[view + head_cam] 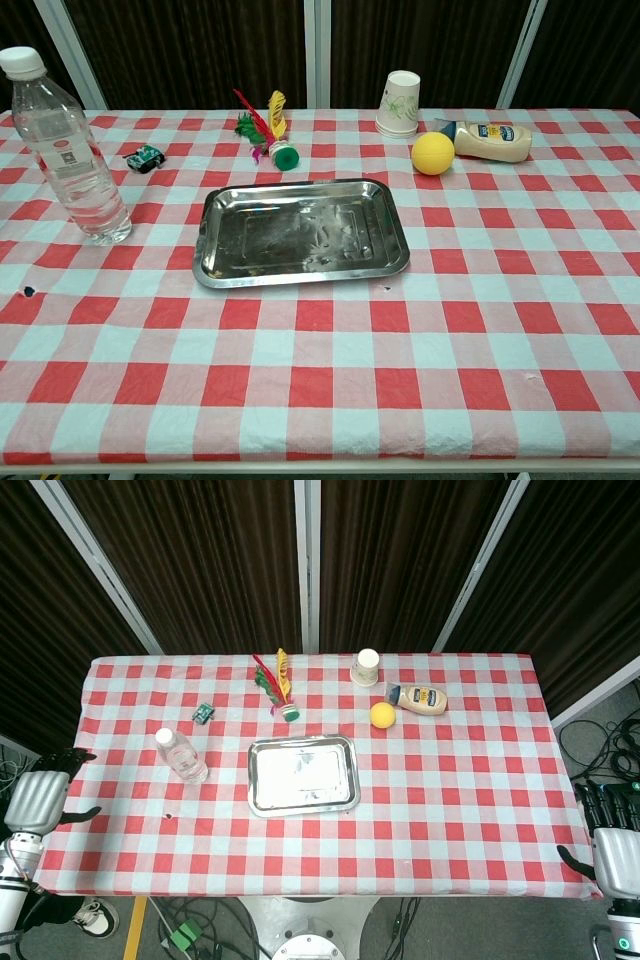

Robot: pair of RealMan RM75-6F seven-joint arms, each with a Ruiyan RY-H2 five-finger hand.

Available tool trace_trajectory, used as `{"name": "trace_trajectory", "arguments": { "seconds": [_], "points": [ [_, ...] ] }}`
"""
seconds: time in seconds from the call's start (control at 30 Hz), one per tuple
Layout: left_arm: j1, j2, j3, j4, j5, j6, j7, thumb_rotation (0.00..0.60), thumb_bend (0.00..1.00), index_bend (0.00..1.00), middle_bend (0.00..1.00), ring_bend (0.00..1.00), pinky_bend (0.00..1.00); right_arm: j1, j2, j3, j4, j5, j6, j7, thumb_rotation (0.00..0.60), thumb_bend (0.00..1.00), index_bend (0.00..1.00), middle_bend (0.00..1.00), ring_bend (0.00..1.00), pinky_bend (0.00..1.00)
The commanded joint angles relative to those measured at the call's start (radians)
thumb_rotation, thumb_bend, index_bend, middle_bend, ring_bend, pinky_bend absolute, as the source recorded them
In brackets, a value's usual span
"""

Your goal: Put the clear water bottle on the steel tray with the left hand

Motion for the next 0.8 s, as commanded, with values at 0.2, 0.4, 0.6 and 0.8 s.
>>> {"name": "trace_trajectory", "arguments": {
  "seconds": [0.2,0.4,0.6,0.8],
  "points": [
    [0.004,-0.043,-0.015,0.024,0.007,0.038,-0.065,0.583,0.04,0.27,0.28,0.18,0.22,0.001,-0.002,0.000,0.004,-0.002,0.000,0.006,0.600,0.10,0.00,0.04,0.00,0.00],
    [0.009,-0.073,-0.061,-0.032,-0.064,0.028,-0.220,0.600,0.03,0.25,0.28,0.18,0.22,0.004,-0.002,0.003,0.012,0.009,-0.013,0.025,0.600,0.10,0.00,0.04,0.00,0.00],
    [-0.003,-0.169,-0.122,-0.057,-0.162,-0.043,-0.466,0.600,0.01,0.21,0.26,0.18,0.22,0.006,-0.003,0.002,0.022,0.028,-0.041,0.042,0.600,0.10,0.00,0.04,0.00,0.00],
    [-0.049,-0.332,-0.192,0.048,-0.238,-0.113,-0.644,0.600,0.00,0.17,0.22,0.17,0.22,0.009,-0.006,0.005,0.031,0.029,-0.041,0.050,0.600,0.10,0.00,0.04,0.00,0.00]
  ]
}}
